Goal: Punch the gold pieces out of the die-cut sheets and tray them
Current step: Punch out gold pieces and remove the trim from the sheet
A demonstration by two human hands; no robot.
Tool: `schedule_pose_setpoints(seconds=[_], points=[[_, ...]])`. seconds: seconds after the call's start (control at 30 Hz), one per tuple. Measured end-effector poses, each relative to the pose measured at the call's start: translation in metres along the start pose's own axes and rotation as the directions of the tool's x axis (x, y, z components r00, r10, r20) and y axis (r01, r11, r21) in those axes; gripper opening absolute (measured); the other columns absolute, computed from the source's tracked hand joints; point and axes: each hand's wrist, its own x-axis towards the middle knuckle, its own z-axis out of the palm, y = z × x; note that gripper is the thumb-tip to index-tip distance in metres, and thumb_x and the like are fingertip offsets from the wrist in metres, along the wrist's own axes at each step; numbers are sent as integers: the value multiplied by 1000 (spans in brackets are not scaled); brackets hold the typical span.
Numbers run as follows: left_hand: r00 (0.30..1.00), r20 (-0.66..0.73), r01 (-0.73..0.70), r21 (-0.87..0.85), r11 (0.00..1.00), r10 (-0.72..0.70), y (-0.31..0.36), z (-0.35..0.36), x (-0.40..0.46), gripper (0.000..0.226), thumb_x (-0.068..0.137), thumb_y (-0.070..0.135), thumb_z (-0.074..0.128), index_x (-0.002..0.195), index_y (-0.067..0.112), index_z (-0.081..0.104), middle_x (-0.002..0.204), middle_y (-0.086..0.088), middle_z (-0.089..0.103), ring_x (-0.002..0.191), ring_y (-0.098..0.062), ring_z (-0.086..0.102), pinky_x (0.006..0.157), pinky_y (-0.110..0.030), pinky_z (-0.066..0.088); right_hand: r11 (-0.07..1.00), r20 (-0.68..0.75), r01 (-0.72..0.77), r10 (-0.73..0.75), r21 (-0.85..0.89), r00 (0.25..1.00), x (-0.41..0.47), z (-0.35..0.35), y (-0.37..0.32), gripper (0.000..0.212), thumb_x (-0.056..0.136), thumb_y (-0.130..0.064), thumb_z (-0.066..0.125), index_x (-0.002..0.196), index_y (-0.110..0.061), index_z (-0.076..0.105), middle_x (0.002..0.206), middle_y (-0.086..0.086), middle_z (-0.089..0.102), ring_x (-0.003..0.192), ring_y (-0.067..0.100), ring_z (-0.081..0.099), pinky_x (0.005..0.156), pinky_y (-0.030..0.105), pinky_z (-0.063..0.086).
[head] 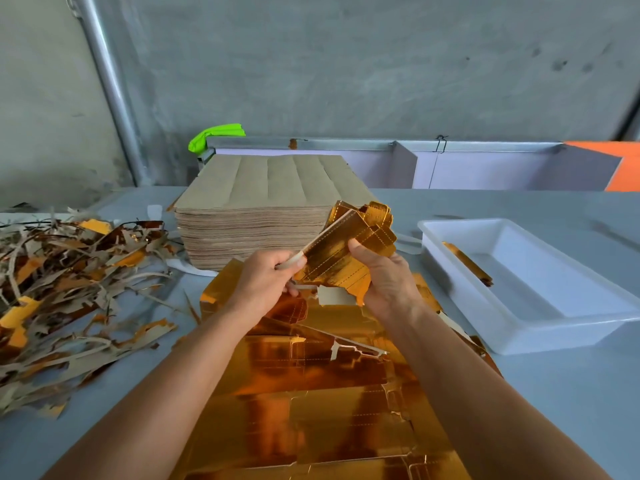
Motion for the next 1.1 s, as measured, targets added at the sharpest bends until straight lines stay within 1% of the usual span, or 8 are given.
schedule_pose_setpoints(seconds=[0.27,0.43,0.53,0.67,0.8,0.93,1.0,1.1], points=[[999,36,2,-100,995,1,6,2,-5,19,94,18,56,77,16,63,67,-1,67,56,-13,65,53,-18,49,997,-63,27,-31,-75,998,1,2,7,18,85,-6,67,94,-21,65,92,2,74,91,24,69,73,41,58],[991,84,-122,300,946,101,1,-7,-9,16,95,16,55,98,11,70,77,4,63,58,-3,59,55,-11,44,996,-350,30,-57,-83,935,8,-14,-9,18,91,-14,63,105,-22,56,86,0,68,72,17,66,55,32,52],[982,148,-177,469,866,121,-2,-19,-11,28,90,9,61,118,13,65,102,3,62,80,-8,60,69,-14,44,982,-375,96,-151,-160,915,9,-22,-15,17,92,-19,63,104,-26,53,90,-4,64,74,14,62,49,25,50],[977,175,-211,662,720,125,-1,-34,-12,32,86,4,62,116,15,63,105,4,50,91,-13,53,73,-23,42,963,-284,141,-205,-228,937,9,-16,-14,20,90,-10,63,83,-28,56,84,-5,65,79,17,63,79,46,55],[971,104,-203,837,507,217,6,-44,-16,8,91,14,61,93,17,68,86,5,54,85,-15,56,68,-28,45,875,-157,168,-264,-454,952,15,1,-11,12,91,-9,61,94,-20,59,94,5,67,91,24,65,87,48,53],[937,0,-252,695,673,350,2,-48,-16,4,83,11,69,83,12,73,84,-2,67,87,-19,56,82,-38,47,653,-5,169,-256,-739,967,19,21,0,17,93,-10,58,109,-16,57,92,-4,61,91,19,60,76,27,51],[943,-38,-252,567,785,330,0,-47,-14,4,82,7,69,81,9,73,78,-3,70,76,-20,62,72,-38,52,553,91,190,-201,-811,975,14,29,9,20,91,-9,59,110,-15,59,91,-3,63,84,13,62,65,18,50],[955,-54,-228,494,839,292,-4,-43,-12,2,83,12,71,84,12,72,74,2,67,68,-16,62,61,-31,48,566,200,198,-59,-801,978,1,38,23,14,91,-9,60,101,-18,61,86,1,67,75,13,67,62,20,55]])
